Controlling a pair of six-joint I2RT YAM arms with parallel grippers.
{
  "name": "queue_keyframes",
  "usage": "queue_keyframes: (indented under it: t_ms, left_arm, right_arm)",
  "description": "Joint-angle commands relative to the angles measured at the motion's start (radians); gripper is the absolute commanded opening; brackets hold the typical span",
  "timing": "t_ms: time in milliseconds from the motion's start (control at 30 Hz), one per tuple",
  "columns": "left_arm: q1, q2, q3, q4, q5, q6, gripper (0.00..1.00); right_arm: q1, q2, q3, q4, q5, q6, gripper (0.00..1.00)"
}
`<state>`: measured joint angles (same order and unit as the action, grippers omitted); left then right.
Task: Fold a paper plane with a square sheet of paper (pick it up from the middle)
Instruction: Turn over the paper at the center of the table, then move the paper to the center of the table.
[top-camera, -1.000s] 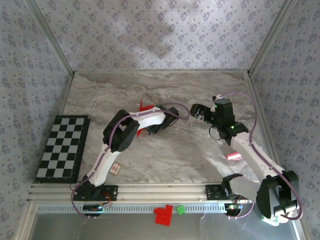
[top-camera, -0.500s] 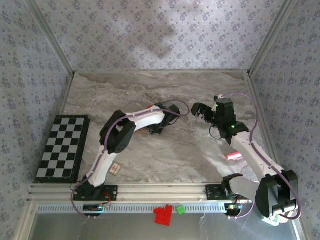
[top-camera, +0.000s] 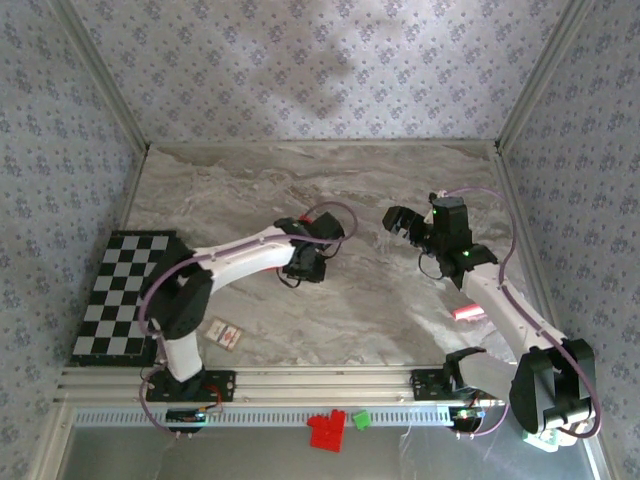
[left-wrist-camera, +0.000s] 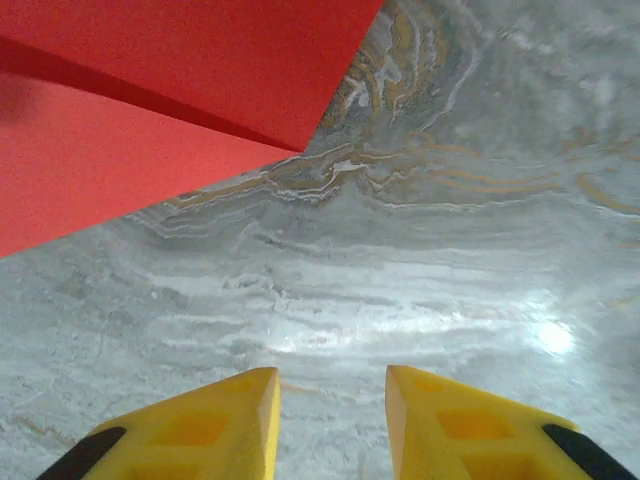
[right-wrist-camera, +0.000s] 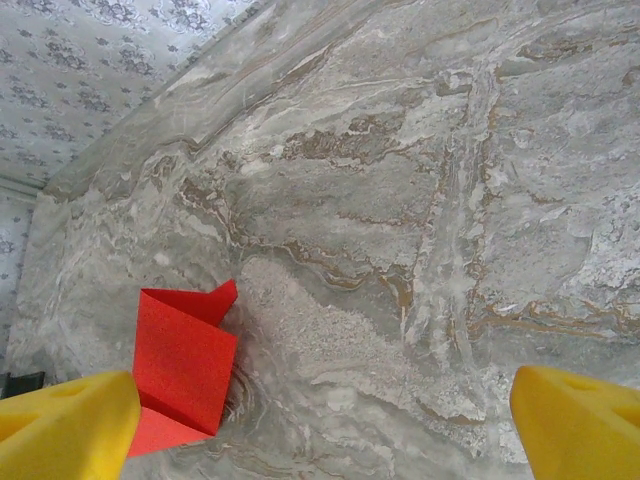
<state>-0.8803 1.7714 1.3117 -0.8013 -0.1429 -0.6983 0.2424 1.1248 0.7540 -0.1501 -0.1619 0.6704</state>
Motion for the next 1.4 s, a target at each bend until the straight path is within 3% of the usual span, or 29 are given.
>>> queue_keyframes:
  t_ms: [0,233,567,1000,1167,1367]
  left_arm:
    - [0.082,-0.074,-0.062,0.076,0.048,-0.018,0.33]
    - [0.258,-0.042,-0.128,0.256,0.173,0.007,0.33]
    - [0.339,0.080,-0.068,0.330,0.151,0.051,0.41]
    - [0.353,0.174,-0.042,0.337,0.239,0.041,0.50]
    - [0.344,0.175,-0.085,0.368,0.373,-0.045,0.49]
    - [0.288,0.134,-0.189,0.452,0.465,-0.240,0.46]
  right_arm:
    - [0.010,0.019,-0.005,0.027,-0.022,0.021,0.97]
    - [0.055,0.058,-0.002,0.055,-0.027,0.041,0.97]
    - [0.107,0.098,0.014,0.063,-0.024,0.047,0.97]
    - [0.147,0.188,0.059,0.068,-0.047,0.047,0.96]
    - [0.169,0.237,0.086,0.050,-0.051,0.068,0.93]
    - [0.197,0.301,0.117,0.030,-0.068,0.104,0.82]
